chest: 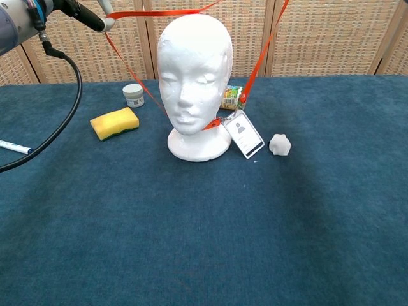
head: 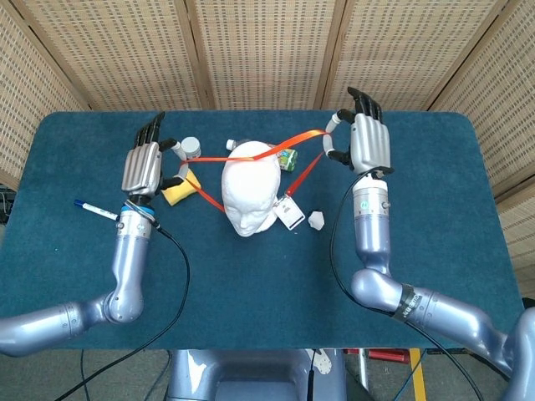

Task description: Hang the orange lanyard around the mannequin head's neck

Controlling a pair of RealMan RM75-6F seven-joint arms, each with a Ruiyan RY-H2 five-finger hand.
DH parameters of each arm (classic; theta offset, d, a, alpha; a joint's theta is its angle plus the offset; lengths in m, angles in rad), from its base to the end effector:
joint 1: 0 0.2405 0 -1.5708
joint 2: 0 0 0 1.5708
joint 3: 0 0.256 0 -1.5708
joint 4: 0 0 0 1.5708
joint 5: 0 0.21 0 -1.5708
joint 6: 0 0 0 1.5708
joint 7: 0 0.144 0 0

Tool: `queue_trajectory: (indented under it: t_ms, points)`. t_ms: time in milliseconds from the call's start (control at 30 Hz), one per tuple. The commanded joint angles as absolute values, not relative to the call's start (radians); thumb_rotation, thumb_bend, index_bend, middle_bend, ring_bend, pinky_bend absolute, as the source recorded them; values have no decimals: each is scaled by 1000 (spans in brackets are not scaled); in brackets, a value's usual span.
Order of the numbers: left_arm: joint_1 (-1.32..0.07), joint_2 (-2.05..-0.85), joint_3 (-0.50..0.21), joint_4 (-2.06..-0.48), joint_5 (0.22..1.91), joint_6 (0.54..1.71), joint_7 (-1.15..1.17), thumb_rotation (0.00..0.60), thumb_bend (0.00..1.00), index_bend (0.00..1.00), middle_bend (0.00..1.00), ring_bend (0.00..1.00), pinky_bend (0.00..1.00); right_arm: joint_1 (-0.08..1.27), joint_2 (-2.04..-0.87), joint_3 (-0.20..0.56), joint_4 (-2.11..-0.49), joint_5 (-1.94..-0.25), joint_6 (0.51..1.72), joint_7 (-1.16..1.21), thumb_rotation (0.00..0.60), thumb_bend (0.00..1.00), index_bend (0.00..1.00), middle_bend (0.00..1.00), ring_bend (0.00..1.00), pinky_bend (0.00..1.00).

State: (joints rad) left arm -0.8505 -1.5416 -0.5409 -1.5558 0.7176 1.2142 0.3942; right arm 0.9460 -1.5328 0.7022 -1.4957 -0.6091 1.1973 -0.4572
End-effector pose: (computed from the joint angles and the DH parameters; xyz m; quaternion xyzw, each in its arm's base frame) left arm -0.0845 0.4135 0.0750 -0.5082 -0.4667 -0.5206 0.5030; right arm -0.0481 -0.4468 0.1112 0.4612 -0.4662 0.5535 0.5134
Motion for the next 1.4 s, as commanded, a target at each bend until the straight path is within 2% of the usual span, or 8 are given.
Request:
queue_trajectory:
  t_ms: [33,667,733,833,867,933,1000,1400]
  points:
    - [-868,-1565,-549,-1518,700,1223,392,600,718,817,0,0,0,972,-1547,698,-1457,-591,1179,-450,600,480,739,79,0,0]
    - [-994,-1669,-565,-1278,646,1178,442,600,718,813,0,0,0,1110,-1625,707,-1188,-510,1102,-428,600,480,739,79,0,0]
    - [-1006,-1681,-570,-1256,635,1174,447,600,715,708,0,0,0,1120,-1632,705,-1167,-502,1095,-430,600,405,669,79,0,0]
    - [-1013,-1692,-566,-1235,624,1167,456,600,508,105,0,0,0,1129,-1638,692,-1136,-482,1072,-448,600,61,286,67,0,0]
    - [-1014,-1694,-562,-1232,621,1162,459,600,434,31,0,0,0,1131,-1636,686,-1130,-472,1063,-461,600,7,190,59,0,0]
    - [-1012,-1694,-565,-1231,612,1155,454,600,293,0,0,0,0,1134,-1634,682,-1121,-463,1055,-469,600,0,103,46,0,0]
    - [-1010,-1694,-568,-1228,614,1157,443,600,208,0,0,0,0,1133,-1635,682,-1116,-469,1056,-453,600,0,90,46,0,0]
    - [-955,-1622,-544,-1310,672,1167,402,600,109,0,0,0,0,1101,-1602,658,-1185,-508,1112,-438,600,0,90,45,0,0]
